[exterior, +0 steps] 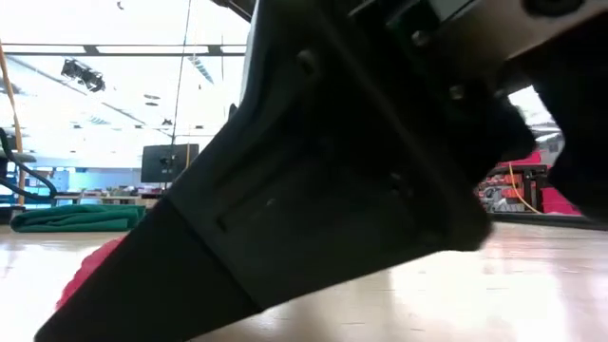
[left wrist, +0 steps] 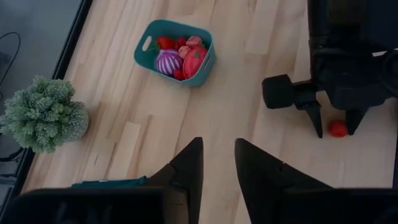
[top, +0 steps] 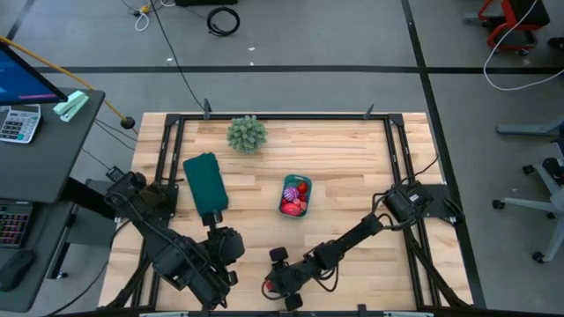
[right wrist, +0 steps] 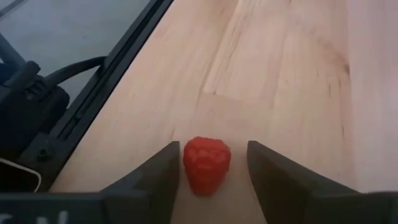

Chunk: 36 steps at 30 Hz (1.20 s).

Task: Pick and placing Produce into tupperware
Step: Put the red raspberry into the blue bin

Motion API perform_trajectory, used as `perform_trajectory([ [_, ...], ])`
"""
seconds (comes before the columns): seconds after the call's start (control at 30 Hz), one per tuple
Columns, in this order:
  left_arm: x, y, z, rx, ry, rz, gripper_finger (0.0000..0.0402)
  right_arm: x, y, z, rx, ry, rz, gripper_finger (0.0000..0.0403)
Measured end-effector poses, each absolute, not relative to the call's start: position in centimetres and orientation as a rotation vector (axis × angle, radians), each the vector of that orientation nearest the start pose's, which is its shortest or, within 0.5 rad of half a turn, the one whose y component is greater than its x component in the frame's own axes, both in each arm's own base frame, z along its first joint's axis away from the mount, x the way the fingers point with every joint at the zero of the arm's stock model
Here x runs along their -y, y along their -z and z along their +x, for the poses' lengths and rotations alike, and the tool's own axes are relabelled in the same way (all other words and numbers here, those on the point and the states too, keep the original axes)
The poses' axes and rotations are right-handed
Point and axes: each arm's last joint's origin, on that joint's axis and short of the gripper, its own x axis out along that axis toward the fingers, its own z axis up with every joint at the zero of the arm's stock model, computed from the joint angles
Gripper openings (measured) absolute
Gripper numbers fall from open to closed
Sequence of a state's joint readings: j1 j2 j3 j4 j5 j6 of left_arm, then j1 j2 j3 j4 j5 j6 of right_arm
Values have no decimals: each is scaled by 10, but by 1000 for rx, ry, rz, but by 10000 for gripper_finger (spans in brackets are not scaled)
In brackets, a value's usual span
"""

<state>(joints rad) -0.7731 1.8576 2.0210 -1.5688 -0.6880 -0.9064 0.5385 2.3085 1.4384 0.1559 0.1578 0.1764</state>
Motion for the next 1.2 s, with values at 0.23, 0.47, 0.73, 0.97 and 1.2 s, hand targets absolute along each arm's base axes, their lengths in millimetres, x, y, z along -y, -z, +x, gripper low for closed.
perform_trajectory([
  [0.23, 225, -367, 257, -933, -380, 113, 94, -236, -86, 410, -718, -304, -68, 128],
  [0.47, 225, -367, 257, -923, -386, 120, 88, -228, -94, 412, -744, -279, -13, 102],
  [0.73, 225, -367, 258, -908, -396, 130, 84, -210, -161, 399, -723, -102, -143, 113],
  [0.97, 224, -367, 258, -908, -397, 130, 84, -169, -229, 368, -722, 286, -274, 114],
  [1.2, 225, -367, 258, -907, -396, 128, 76, -114, -254, 358, -694, 503, -117, 116],
])
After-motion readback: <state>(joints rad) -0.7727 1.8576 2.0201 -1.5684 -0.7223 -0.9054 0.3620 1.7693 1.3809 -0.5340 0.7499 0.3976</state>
